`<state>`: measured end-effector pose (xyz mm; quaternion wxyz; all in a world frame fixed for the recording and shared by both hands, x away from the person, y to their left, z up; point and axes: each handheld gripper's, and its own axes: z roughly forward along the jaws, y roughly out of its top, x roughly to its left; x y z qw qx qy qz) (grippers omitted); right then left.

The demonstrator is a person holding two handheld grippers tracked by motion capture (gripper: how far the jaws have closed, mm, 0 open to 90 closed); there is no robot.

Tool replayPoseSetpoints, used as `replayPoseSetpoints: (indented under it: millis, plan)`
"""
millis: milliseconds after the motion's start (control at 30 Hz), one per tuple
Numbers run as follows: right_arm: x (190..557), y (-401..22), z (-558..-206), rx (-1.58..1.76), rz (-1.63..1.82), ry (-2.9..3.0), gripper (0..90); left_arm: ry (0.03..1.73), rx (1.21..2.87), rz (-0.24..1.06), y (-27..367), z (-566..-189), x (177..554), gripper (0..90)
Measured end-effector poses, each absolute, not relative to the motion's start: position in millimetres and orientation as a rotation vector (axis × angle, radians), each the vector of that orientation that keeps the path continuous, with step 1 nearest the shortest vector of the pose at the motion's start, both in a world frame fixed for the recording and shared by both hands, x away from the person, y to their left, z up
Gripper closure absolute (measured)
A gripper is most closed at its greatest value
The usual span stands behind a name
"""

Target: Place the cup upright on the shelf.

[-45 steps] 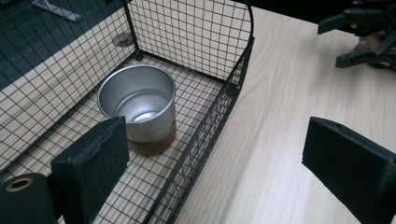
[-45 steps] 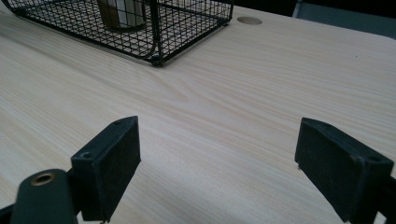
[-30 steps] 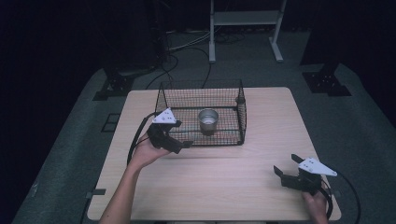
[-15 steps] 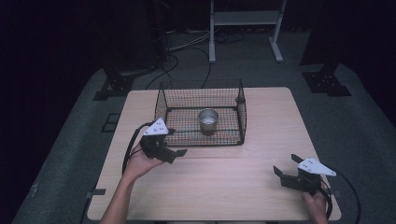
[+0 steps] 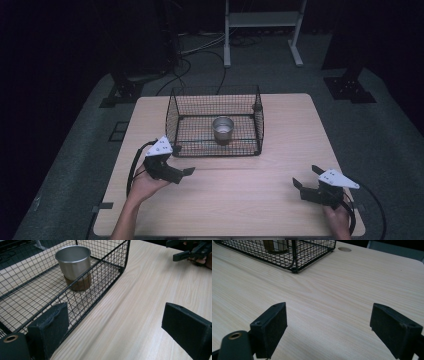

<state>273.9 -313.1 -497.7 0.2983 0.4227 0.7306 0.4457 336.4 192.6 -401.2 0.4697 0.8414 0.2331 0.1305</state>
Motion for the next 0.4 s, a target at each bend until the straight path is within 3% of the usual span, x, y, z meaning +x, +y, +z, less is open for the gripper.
replayPoseSetpoints:
  millis: [400]
  plan:
    - [273.8,-313.0,-497.8,1.122,1.182,1.939,13.5,0.613,1.987,0.329,209.8,-421.8,310.2,6.1]
